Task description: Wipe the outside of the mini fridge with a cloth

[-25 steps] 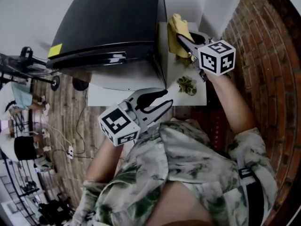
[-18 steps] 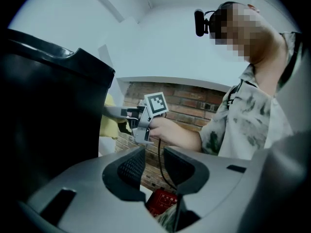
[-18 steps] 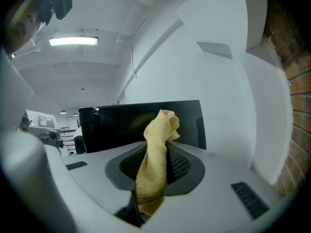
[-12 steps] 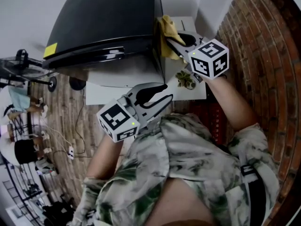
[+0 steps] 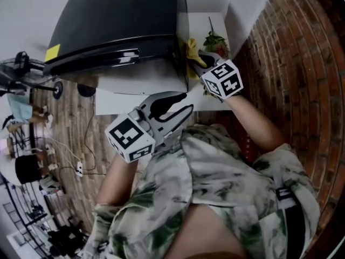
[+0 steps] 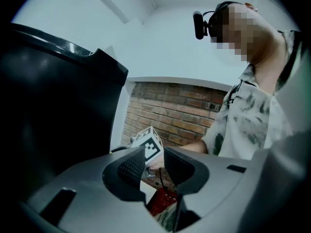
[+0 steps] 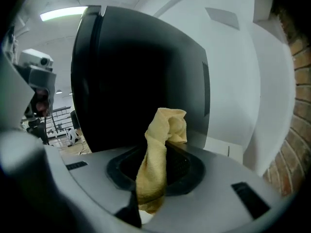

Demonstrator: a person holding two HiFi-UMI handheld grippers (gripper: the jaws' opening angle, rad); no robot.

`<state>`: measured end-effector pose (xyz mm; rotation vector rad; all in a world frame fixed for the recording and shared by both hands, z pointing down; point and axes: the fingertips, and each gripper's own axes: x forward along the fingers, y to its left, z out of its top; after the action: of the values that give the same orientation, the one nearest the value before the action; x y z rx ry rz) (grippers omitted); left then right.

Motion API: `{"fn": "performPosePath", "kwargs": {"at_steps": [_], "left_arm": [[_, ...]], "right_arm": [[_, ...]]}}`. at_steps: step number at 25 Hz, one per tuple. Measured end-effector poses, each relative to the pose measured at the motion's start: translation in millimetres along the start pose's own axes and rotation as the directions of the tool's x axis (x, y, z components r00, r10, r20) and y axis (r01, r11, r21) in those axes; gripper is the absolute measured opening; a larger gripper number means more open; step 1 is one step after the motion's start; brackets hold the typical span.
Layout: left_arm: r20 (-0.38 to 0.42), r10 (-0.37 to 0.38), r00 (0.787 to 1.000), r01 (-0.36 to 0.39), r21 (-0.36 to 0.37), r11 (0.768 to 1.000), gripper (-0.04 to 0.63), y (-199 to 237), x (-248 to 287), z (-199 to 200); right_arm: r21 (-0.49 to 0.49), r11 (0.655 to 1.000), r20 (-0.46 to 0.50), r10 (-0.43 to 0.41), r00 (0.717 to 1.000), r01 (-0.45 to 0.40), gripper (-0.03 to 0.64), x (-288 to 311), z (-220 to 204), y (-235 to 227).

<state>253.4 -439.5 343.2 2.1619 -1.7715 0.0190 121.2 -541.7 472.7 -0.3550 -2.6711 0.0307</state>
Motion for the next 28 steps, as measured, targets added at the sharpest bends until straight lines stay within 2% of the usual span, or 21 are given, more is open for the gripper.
{"fn": "performPosePath", "kwargs": {"at_steps": [6,15,23,28], "left_arm": [[0.0,0.017,1.0,-0.017,-0.015,1.0,0.112,5,-1,1],[-0.017,0.059,0.998,-0.06,-0.037,0.998,0.112,13,3,-11],[-0.029,0.09,0.996,-0.092,-0.056,0.994,0.112,28,-14,-16],[-0.017,0.083,0.996,-0.084,-0.069,0.994,0.112,34,-26,-20]], "right_arm": [[0.038,0.999,-0.117,0.007,0.993,-0.003,0.095,29,-62,-1],[0.103,0.995,-0.244,0.024,0.97,0.002,0.095,67,-129,-18],[0.16,0.987,-0.295,0.041,0.955,0.007,0.095,85,-142,-25],[0.202,0.979,-0.252,0.01,0.968,0.042,0.095,72,-126,-36]]}}
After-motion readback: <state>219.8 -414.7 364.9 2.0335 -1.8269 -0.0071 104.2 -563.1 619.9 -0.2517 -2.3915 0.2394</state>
